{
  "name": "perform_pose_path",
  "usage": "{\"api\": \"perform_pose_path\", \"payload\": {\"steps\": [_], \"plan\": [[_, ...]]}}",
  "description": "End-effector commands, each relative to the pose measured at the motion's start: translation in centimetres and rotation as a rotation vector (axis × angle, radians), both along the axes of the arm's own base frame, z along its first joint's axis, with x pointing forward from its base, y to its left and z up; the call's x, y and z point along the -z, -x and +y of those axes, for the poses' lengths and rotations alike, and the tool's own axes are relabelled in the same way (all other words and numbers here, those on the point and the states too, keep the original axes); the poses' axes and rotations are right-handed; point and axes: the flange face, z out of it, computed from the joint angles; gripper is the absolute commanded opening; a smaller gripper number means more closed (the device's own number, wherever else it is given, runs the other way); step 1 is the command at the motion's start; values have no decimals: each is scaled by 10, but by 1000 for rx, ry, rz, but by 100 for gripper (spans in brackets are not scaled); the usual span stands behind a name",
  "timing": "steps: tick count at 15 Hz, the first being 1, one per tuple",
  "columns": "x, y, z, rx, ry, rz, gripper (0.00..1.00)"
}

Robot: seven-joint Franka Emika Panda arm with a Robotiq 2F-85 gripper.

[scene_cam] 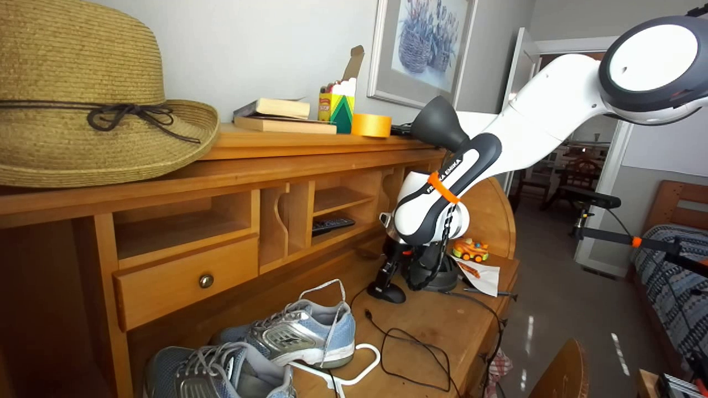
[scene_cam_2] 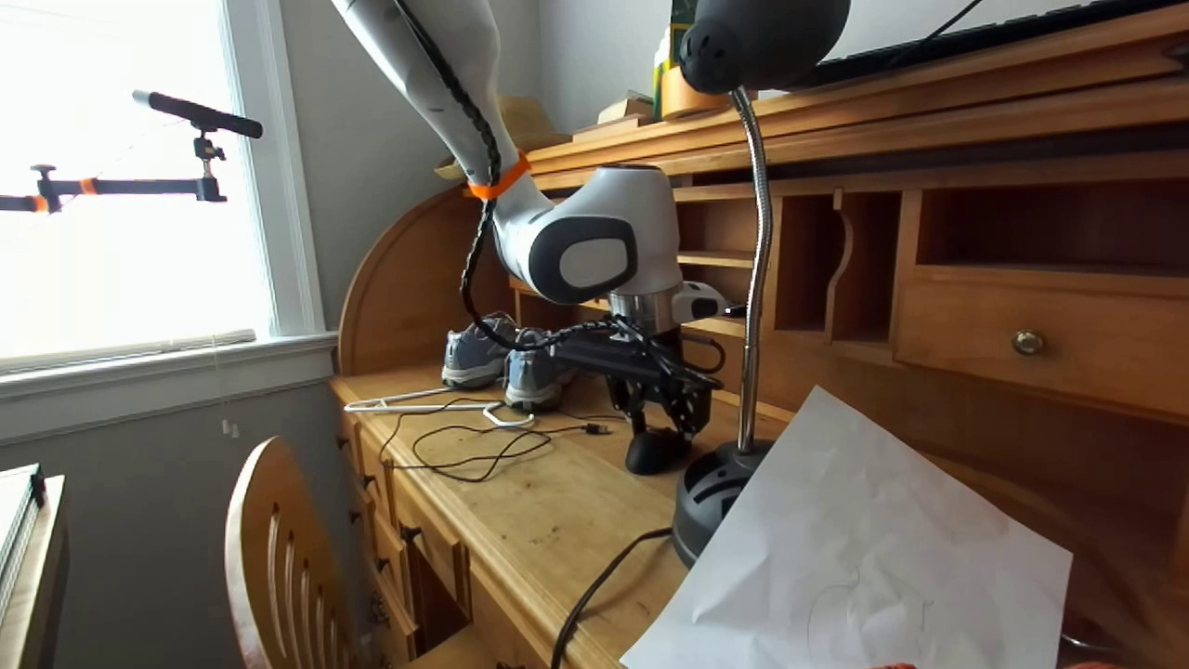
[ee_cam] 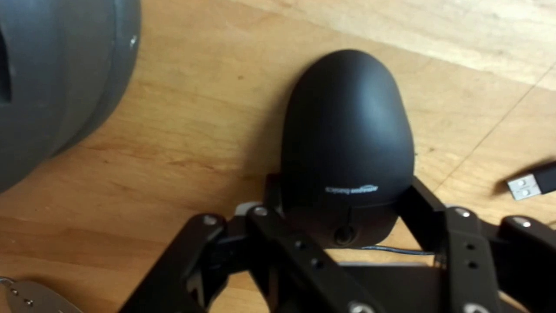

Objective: Turn the mouse to the right

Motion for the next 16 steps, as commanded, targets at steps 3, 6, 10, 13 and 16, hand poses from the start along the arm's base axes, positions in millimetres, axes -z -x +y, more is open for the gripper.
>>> {"api": "perform_pose_path", "payload": {"steps": [3, 6, 10, 13, 16], "plan": [[7, -1, 8, -33, 81, 13, 100], [-1, -1, 19, -91, 179, 2, 100], [-11, -8, 39, -192, 283, -59, 100], [-19, -12, 52, -232, 315, -107, 100], [-26, -12, 61, -223, 315, -104, 100]]}}
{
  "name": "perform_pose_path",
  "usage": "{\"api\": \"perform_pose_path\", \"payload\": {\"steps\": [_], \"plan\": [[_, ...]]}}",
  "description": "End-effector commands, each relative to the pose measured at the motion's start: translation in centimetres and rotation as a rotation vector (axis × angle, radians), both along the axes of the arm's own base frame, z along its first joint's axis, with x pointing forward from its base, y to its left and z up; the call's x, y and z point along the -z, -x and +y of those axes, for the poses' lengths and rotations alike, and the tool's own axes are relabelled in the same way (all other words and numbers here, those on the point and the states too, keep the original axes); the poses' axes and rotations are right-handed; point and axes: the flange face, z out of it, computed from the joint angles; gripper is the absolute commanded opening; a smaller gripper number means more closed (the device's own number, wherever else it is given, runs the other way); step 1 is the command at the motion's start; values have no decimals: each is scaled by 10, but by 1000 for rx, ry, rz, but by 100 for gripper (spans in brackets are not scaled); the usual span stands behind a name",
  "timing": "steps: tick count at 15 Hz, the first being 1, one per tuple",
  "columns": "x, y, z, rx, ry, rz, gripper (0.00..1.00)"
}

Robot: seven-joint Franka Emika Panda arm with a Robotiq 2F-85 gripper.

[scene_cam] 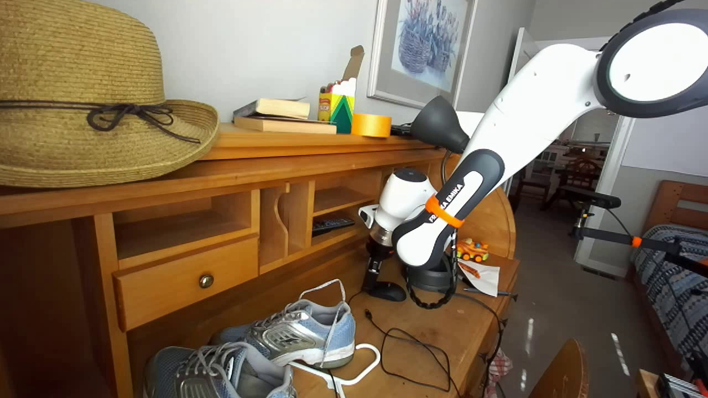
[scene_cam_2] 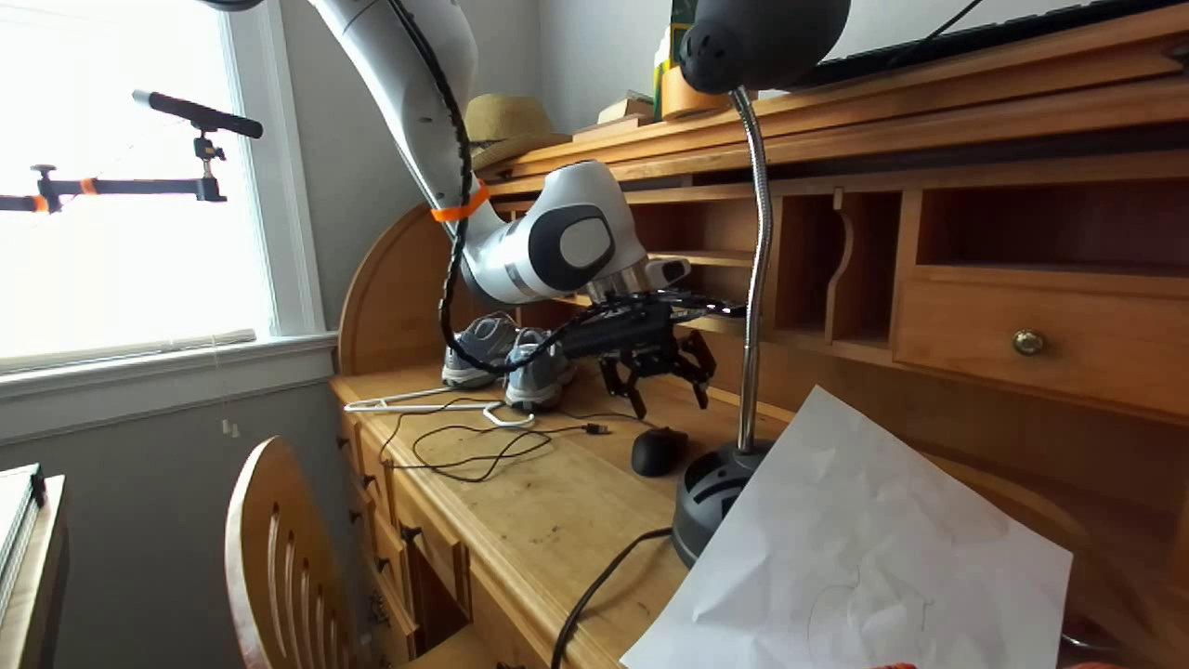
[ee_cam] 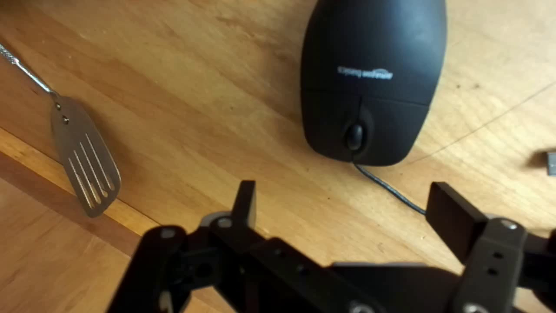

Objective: Turn the mouse to the right

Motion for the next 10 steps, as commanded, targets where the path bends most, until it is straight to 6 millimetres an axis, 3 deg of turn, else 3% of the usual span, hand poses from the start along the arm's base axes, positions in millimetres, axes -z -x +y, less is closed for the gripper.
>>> {"api": "perform_pose_path", "payload": {"steps": [1, 6, 7, 8, 10], "plan": [[-13, 10, 12, 12, 9, 6, 100], [-36, 15, 31, 49, -30, 23, 100], [-38, 16, 32, 53, -30, 24, 75], [-39, 18, 32, 51, -31, 24, 74], [-39, 23, 32, 43, -32, 24, 58]]}}
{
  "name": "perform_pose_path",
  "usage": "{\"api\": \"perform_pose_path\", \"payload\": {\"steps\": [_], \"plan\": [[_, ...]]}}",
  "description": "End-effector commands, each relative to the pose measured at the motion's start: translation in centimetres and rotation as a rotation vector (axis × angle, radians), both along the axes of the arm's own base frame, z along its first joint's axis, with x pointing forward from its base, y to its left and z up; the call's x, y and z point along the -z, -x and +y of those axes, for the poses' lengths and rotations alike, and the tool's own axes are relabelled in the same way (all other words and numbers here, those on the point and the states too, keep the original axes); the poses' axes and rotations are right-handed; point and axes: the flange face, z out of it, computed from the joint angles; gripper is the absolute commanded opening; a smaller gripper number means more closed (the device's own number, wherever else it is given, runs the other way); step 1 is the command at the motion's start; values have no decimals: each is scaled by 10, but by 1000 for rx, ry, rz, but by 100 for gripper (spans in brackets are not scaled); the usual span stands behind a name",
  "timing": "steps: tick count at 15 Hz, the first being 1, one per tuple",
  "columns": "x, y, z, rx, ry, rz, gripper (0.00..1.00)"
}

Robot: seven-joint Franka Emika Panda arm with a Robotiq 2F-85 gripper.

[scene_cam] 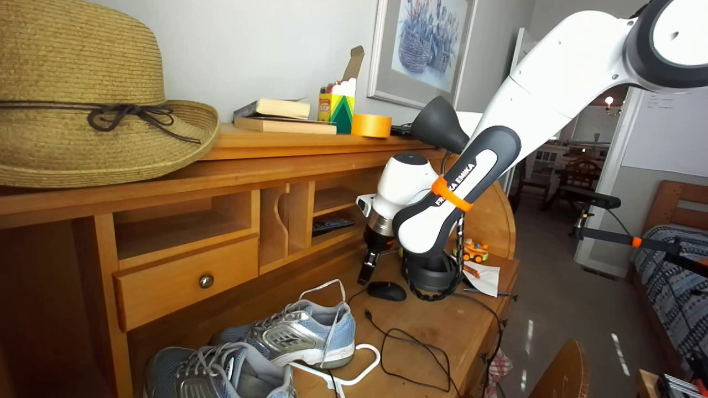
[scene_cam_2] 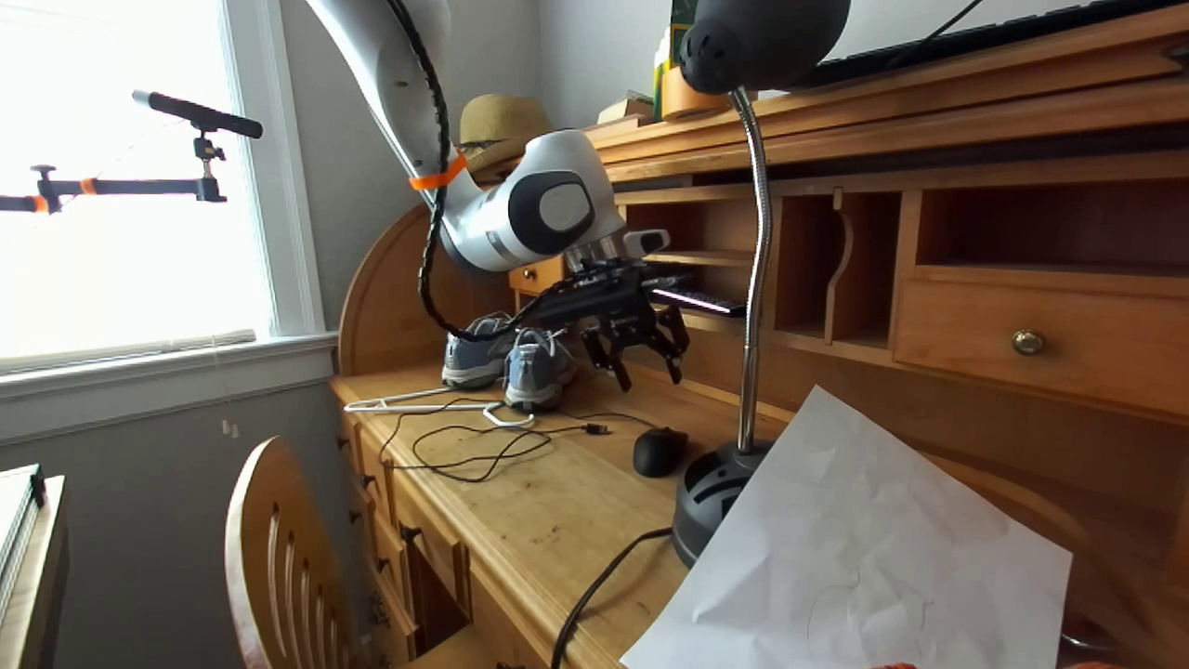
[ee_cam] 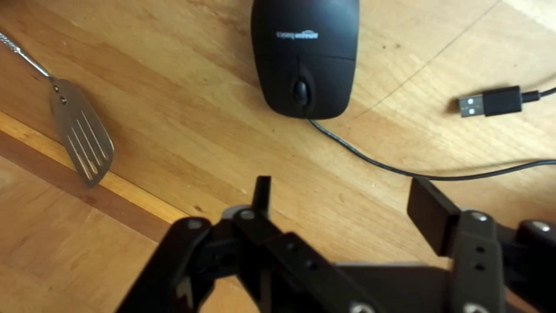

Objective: Turn the mouse to the right

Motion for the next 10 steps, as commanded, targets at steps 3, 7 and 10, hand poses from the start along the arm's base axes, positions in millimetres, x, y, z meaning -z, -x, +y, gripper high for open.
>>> {"api": "perform_pose_path", "payload": {"steps": [3, 7, 10], "plan": [[1, 26, 2, -6, -4, 23, 33], [9, 40, -2, -17, -2, 26, 4], [17, 47, -15, -10, 21, 12, 0]]}}
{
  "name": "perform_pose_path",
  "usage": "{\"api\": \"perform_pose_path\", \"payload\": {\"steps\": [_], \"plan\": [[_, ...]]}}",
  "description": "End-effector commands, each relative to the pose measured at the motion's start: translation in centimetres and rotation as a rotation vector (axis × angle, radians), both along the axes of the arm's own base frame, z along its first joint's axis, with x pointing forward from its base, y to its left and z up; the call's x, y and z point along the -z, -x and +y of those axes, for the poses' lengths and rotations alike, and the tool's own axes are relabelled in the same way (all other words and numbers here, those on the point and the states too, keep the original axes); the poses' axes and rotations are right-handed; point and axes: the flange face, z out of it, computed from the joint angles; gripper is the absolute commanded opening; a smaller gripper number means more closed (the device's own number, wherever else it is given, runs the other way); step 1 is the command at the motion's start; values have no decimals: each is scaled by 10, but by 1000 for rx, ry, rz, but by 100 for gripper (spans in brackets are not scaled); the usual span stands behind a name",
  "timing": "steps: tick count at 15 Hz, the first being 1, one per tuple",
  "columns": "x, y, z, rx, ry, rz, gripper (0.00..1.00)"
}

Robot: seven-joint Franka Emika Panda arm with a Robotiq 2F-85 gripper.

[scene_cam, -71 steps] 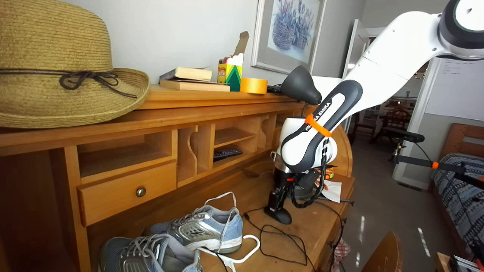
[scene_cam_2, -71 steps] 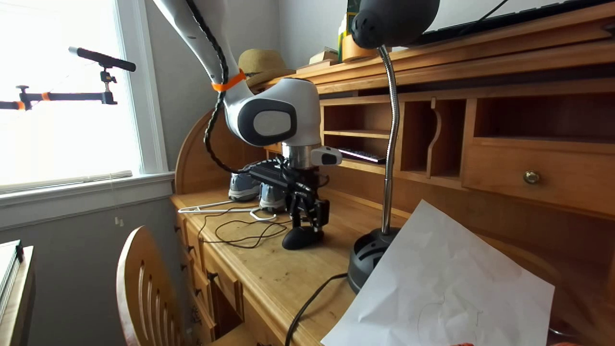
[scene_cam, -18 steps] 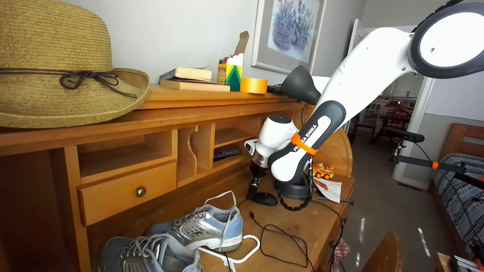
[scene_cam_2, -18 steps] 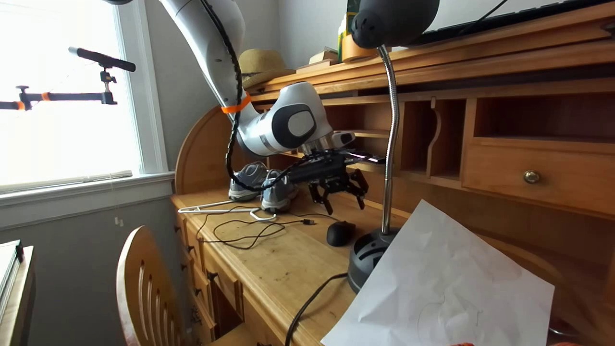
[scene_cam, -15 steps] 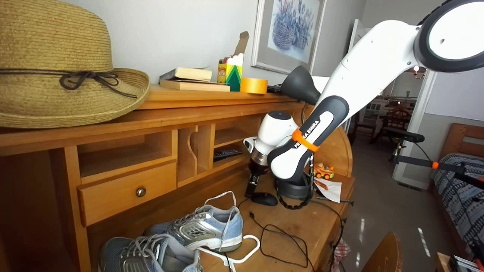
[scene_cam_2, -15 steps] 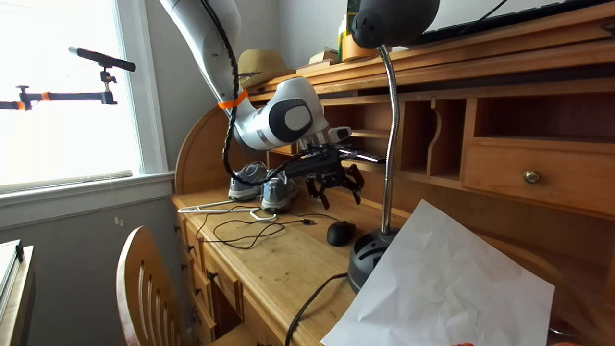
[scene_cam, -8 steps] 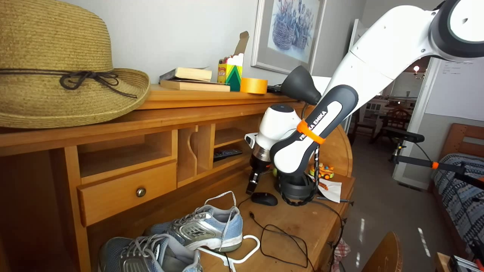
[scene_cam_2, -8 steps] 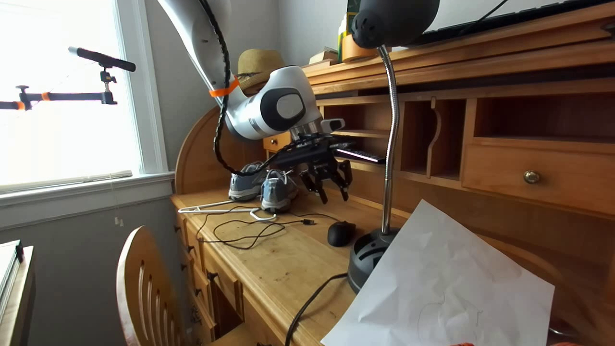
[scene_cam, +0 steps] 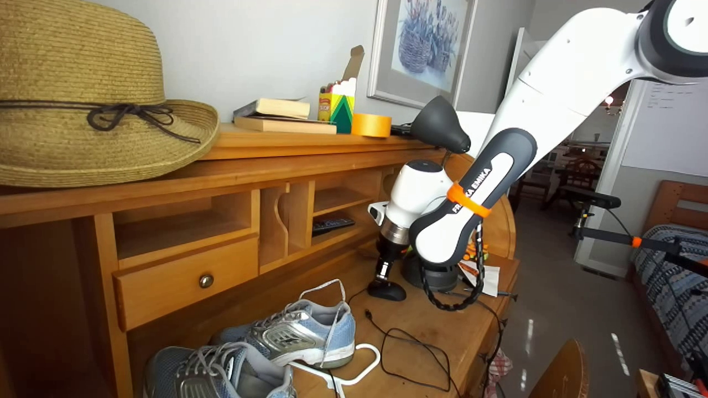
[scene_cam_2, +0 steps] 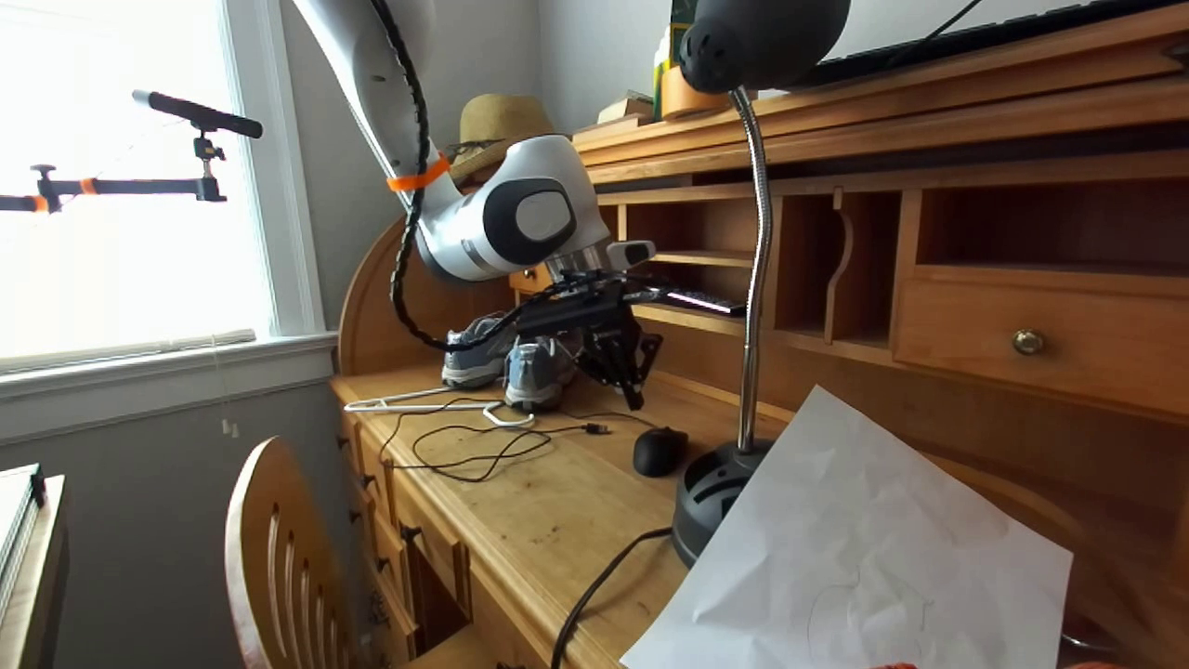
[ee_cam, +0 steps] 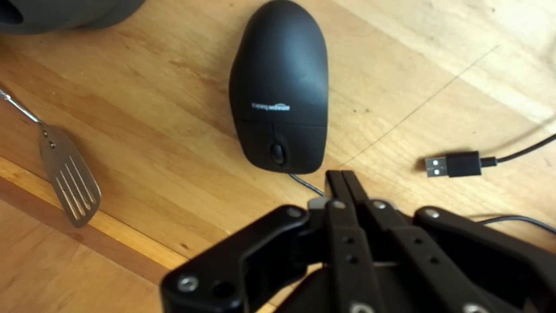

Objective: Turn the mouse to the right

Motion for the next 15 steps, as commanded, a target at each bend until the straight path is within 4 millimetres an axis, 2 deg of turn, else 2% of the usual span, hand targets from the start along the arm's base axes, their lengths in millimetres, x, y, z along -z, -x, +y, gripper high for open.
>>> {"api": "perform_pose_path", "payload": {"steps": [1, 5, 15], "plan": [[5, 17, -16, -7, 33, -17, 0], [9, 23, -32, -20, 46, -47, 0], [17, 26, -28, -91, 25, -122, 0]]}}
